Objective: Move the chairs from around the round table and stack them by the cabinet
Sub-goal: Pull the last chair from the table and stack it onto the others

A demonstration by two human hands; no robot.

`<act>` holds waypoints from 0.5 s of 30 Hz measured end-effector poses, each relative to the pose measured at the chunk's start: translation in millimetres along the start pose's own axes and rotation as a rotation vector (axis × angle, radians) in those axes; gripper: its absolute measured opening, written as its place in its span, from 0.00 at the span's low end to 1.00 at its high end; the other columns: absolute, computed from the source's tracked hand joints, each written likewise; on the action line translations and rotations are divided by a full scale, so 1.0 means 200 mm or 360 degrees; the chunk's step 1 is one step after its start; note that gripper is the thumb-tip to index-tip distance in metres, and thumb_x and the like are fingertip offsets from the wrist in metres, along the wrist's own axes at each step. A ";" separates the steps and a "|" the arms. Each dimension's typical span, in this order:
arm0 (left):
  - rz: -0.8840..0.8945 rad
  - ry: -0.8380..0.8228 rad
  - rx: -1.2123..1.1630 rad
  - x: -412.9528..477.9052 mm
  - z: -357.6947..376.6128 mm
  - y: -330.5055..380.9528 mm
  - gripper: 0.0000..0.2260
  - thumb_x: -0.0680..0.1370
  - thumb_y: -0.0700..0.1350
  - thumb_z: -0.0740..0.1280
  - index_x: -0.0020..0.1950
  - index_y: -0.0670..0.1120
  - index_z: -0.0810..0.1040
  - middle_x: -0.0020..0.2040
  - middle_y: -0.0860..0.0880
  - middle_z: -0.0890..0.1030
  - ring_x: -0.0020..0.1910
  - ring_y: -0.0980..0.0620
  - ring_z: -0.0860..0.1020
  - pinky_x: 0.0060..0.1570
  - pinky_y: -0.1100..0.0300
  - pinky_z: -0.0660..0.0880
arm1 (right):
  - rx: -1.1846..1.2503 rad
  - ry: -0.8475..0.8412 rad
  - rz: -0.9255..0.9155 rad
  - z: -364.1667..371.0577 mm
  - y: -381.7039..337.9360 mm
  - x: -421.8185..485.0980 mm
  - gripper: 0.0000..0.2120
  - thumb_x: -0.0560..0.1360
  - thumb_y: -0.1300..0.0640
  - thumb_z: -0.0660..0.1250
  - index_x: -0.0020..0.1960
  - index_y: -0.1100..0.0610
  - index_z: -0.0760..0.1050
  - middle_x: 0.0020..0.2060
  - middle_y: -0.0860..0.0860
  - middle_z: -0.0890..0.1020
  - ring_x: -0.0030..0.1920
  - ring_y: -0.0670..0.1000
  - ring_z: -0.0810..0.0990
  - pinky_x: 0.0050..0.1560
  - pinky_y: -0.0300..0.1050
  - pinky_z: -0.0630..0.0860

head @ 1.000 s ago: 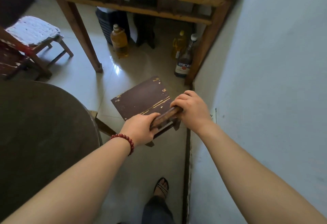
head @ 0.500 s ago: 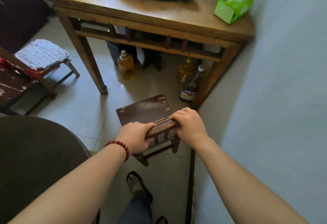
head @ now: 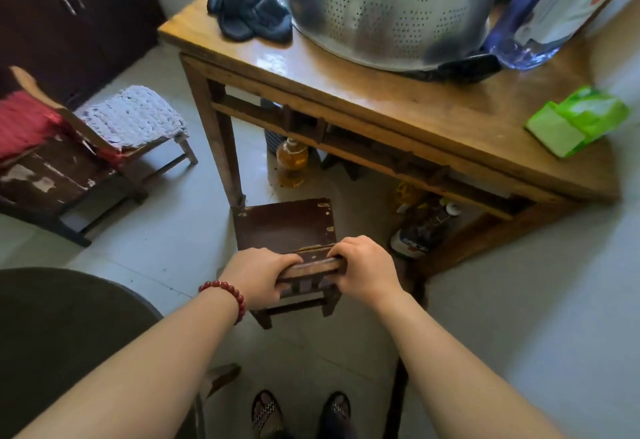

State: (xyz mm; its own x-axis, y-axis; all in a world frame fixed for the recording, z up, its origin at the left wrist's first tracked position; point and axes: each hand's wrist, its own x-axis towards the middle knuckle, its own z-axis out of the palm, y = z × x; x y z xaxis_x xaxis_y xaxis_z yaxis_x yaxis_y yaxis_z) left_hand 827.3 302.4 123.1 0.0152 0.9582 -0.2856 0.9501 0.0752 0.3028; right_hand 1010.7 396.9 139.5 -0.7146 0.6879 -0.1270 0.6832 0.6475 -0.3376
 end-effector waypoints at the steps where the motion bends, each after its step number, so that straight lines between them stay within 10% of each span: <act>1: -0.0031 -0.0003 0.0000 0.02 -0.02 -0.05 0.18 0.73 0.53 0.65 0.62 0.63 0.69 0.44 0.59 0.79 0.36 0.58 0.70 0.28 0.69 0.58 | 0.0004 -0.0017 -0.0027 0.00 -0.01 0.07 0.11 0.67 0.51 0.73 0.49 0.49 0.79 0.45 0.45 0.81 0.46 0.48 0.76 0.46 0.45 0.77; 15: -0.0535 -0.0005 -0.0188 0.18 -0.21 -0.49 0.20 0.71 0.51 0.65 0.60 0.66 0.68 0.38 0.61 0.73 0.37 0.58 0.72 0.31 0.67 0.65 | -0.0037 -0.0238 -0.0510 0.02 -0.17 0.85 0.12 0.65 0.52 0.75 0.46 0.47 0.76 0.39 0.45 0.82 0.39 0.49 0.78 0.43 0.47 0.78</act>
State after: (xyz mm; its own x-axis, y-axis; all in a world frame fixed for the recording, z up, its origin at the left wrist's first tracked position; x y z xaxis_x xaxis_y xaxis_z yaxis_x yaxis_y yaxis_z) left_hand 722.0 340.5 121.9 -0.2911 0.8738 -0.3896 0.8597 0.4176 0.2942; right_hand 866.2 489.9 124.8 -0.9060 0.3941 -0.1541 0.4229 0.8310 -0.3613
